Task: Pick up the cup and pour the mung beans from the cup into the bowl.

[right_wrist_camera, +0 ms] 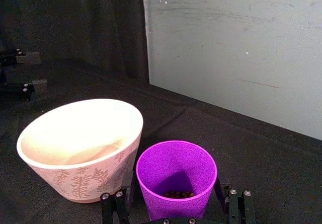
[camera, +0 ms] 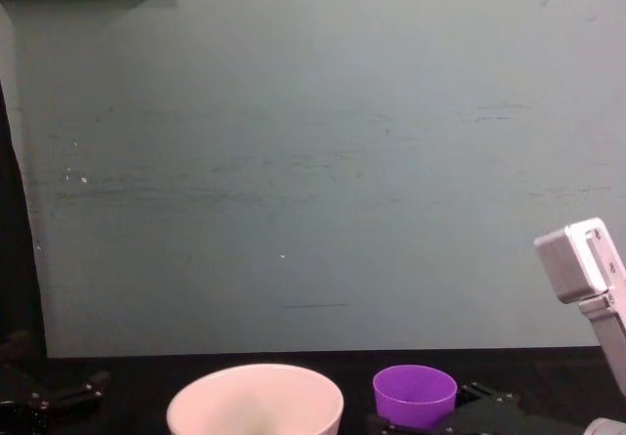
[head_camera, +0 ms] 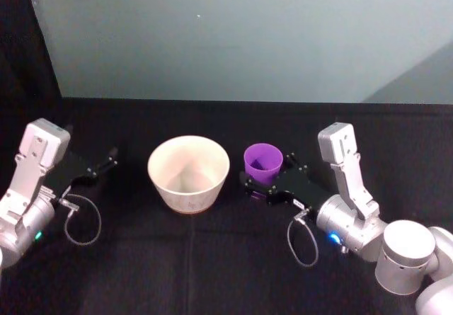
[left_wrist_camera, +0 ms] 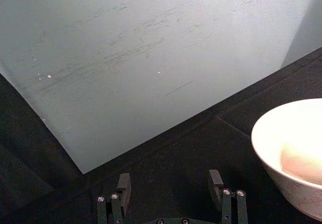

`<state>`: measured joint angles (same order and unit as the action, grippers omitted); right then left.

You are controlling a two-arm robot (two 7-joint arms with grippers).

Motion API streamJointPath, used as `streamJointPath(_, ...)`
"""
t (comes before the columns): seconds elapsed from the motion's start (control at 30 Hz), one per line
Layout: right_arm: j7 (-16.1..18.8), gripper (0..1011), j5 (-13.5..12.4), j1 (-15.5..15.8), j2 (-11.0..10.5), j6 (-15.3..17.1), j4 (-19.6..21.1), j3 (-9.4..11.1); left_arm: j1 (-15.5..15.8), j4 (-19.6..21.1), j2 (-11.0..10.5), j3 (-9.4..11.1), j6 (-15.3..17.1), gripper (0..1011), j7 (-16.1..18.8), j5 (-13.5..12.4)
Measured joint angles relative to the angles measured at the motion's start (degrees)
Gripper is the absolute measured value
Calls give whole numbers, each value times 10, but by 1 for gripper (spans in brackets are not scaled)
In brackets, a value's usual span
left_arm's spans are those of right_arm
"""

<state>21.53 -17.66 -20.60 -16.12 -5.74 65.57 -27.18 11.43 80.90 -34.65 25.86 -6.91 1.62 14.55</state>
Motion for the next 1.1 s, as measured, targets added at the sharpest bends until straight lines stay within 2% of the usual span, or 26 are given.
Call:
streamJointPath(0.2, 9, 1003, -3, -1, 10, 1, -8, 9, 0, 0, 0, 0, 0, 1011, 0, 0)
streamJointPath(0.53, 6, 791, 12, 6, 18, 0, -4, 20, 0, 0, 0, 0, 0, 1012, 0, 0)
streamJointPath(0.73, -5, 747, 20, 19, 11, 8, 34, 36, 0, 0, 0, 0, 0, 1011, 0, 0)
streamJointPath(0.83, -6, 736, 18, 30, 4, 24, 71, 48, 0, 0, 0, 0, 0, 1011, 0, 0)
streamJointPath(0.9, -6, 734, 17, 33, 2, 28, 79, 51, 0, 0, 0, 0, 0, 1011, 0, 0)
streamJointPath(0.97, -6, 735, 13, 42, -3, 47, 111, 60, 0, 0, 0, 0, 0, 1011, 0, 0)
streamJointPath(1.1, -7, 734, 2, 49, -9, 81, 146, 70, 0, 0, 0, 0, 0, 1011, 0, 0)
